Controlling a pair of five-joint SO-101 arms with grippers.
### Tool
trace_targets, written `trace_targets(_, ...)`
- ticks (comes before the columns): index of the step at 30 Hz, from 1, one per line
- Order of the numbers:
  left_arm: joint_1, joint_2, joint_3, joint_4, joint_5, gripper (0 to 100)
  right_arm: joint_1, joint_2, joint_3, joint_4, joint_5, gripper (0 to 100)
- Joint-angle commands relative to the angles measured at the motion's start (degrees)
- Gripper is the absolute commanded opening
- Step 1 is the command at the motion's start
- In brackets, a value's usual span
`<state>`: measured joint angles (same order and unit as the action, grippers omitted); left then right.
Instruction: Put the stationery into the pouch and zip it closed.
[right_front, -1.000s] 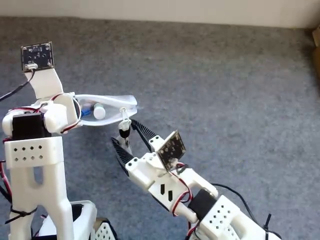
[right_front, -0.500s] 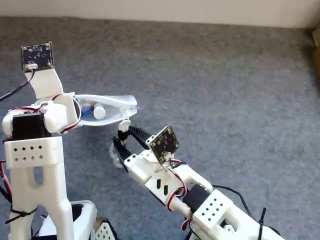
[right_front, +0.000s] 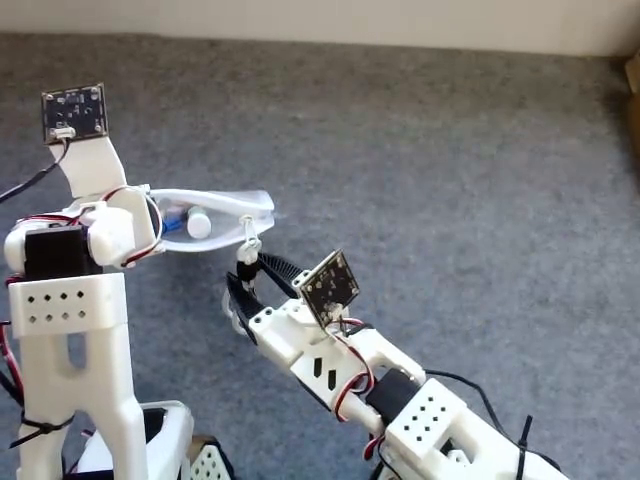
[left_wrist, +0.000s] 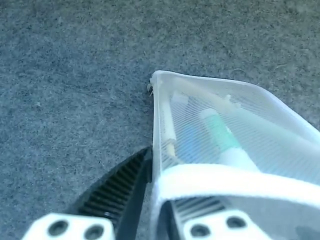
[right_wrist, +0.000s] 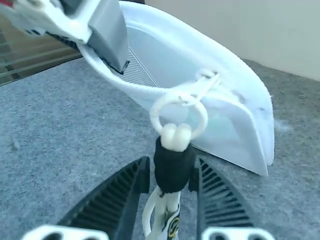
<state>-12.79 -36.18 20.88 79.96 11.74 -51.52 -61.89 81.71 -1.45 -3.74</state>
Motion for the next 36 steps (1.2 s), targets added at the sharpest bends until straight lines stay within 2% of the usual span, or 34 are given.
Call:
trace_targets(1,-0.66,-0.40,0.04,-1.14,0.09,1,0.84,-0.92,-2.68,-1.10,-0.35,12.0)
trace_targets(6,-0.66,-0.48,0.48,-1.23,0.00,1,0.84,-8.48,-2.15,-1.01,-0.18,12.0)
trace_targets(9,-0.66,-0.48,0.57,-1.58,0.00,1,0.48,-11.30,-1.98,-1.01,3.34,11.7)
trace_targets(23,-0.66,-0.48,0.57,-1.49,0.00,1,0.40,-11.30,-2.15,3.74,4.22,11.5)
trace_targets(29,-0.66,-0.48,0.57,-1.49,0.00,1,0.57,-11.38,-2.15,3.74,4.48,0.3)
trace_targets(36,-0.66,-0.48,0.57,-1.49,0.00,1,0.75,-11.74,-2.07,3.82,4.57,0.5)
